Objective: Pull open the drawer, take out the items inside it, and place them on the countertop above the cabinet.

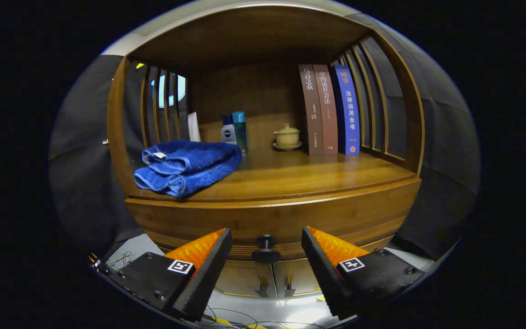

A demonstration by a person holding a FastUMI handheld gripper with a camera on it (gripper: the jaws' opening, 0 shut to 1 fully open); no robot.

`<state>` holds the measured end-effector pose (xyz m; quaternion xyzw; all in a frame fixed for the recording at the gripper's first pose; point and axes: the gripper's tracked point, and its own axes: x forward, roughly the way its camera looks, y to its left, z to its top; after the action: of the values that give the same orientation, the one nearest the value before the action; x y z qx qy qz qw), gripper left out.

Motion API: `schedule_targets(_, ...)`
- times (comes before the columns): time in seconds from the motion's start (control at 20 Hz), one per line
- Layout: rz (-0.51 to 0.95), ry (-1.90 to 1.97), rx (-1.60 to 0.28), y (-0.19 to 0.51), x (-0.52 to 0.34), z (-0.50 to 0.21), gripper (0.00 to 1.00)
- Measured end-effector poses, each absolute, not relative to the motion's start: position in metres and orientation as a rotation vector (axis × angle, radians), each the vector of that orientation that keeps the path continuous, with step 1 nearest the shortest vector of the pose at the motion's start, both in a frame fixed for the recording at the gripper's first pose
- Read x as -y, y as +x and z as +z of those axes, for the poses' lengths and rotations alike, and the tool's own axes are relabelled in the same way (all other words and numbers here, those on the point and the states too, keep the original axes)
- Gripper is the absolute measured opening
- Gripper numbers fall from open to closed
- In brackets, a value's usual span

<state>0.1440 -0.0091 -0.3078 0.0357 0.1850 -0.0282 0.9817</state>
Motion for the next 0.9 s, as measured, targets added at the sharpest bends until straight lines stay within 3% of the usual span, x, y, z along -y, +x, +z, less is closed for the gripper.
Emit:
schedule_targets(0.15,-0.057,0.086,-0.402,0.155,0.007,-0.326,1.00)
schedule_targets(0.25,-0.065,0.070,-0.436,0.157,0.007,-0.343,0.92)
schedule_targets(0.45,-0.082,0.051,-0.477,0.155,0.010,-0.356,0.53)
schedule_targets(0.6,-0.092,0.033,-0.476,0.154,0.011,-0.356,0.45)
schedule_targets(0.7,-0.090,0.032,-0.476,0.157,0.010,-0.359,0.34)
schedule_targets(0.9,-0.088,0.035,-0.474,0.156,0.010,-0.360,0.34)
